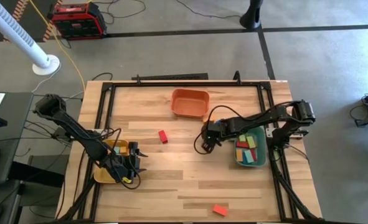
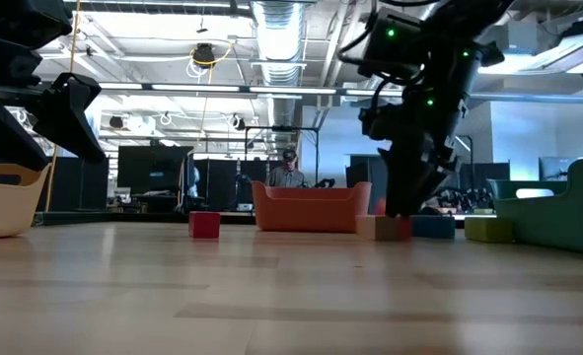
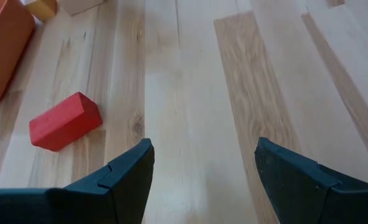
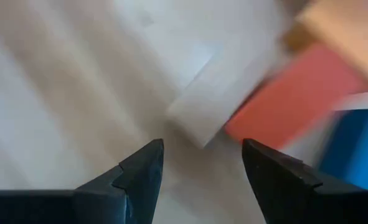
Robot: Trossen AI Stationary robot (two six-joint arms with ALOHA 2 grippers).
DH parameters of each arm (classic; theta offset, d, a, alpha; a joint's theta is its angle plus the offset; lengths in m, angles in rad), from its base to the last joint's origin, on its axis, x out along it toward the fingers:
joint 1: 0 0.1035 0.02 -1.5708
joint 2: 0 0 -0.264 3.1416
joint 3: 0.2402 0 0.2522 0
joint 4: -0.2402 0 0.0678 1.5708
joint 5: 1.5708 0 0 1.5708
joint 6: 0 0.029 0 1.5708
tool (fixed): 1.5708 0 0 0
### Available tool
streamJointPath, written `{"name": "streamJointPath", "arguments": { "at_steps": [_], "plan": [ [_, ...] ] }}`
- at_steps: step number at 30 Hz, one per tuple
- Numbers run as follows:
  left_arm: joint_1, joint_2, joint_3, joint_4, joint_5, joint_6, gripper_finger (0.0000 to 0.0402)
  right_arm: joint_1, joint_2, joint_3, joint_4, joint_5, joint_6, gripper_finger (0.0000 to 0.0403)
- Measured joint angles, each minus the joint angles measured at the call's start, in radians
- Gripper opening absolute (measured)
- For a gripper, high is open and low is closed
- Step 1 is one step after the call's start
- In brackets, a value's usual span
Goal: Sort blocks by size
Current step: Put the large white block into the orange bin
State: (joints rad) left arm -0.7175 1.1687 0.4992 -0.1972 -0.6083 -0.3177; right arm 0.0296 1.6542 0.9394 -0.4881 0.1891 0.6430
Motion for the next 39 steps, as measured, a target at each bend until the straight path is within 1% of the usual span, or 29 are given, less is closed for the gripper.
{"name": "streamJointPath", "arguments": {
  "at_steps": [3, 6, 9, 14, 16, 20, 24, 27, 33, 37, 39],
  "plan": [
    [0.000, 0.000, 0.000, -0.002, 0.000, 0.000, 0.0267, 0.026, 0.004, 0.005, 0.012, -0.043, 0.003, 0.0255],
    [0.000, 0.000, 0.000, -0.003, 0.000, 0.000, 0.0267, 0.057, 0.002, 0.033, 0.016, -0.054, 0.003, 0.0255],
    [0.000, 0.000, 0.000, -0.003, 0.000, 0.000, 0.0267, 0.075, 0.002, 0.065, -0.039, -0.052, 0.003, 0.0255],
    [0.000, 0.000, 0.000, -0.004, 0.000, 0.000, 0.0267, 0.071, 0.002, 0.117, -0.148, 0.034, -0.005, 0.0255],
    [0.000, 0.000, 0.000, -0.004, 0.000, 0.000, 0.0267, 0.061, 0.002, 0.122, -0.164, 0.070, -0.055, 0.0255],
    [0.000, 0.000, 0.000, -0.004, 0.000, 0.000, 0.0267, 0.035, 0.002, 0.122, -0.147, 0.117, -0.169, 0.0255],
    [0.000, 0.000, 0.000, -0.004, 0.000, 0.000, 0.0267, -0.004, 0.003, 0.122, -0.051, 0.118, -0.253, 0.0255],
    [0.000, 0.000, 0.000, -0.004, 0.000, 0.000, 0.0267, -0.042, 0.003, 0.122, 0.001, 0.104, -0.256, 0.0255],
    [0.000, 0.000, 0.000, -0.004, 0.000, 0.000, 0.0267, -0.100, 0.004, 0.120, 0.000, 0.074, -0.210, 0.0255],
    [0.000, 0.000, 0.000, -0.004, 0.000, 0.000, 0.0267, -0.105, 0.005, 0.120, 0.005, 0.073, -0.191, 0.0255],
    [0.000, 0.000, 0.000, -0.004, 0.000, 0.000, 0.0267, -0.104, 0.029, 0.120, 0.015, 0.070, -0.170, 0.0255]
  ]
}}
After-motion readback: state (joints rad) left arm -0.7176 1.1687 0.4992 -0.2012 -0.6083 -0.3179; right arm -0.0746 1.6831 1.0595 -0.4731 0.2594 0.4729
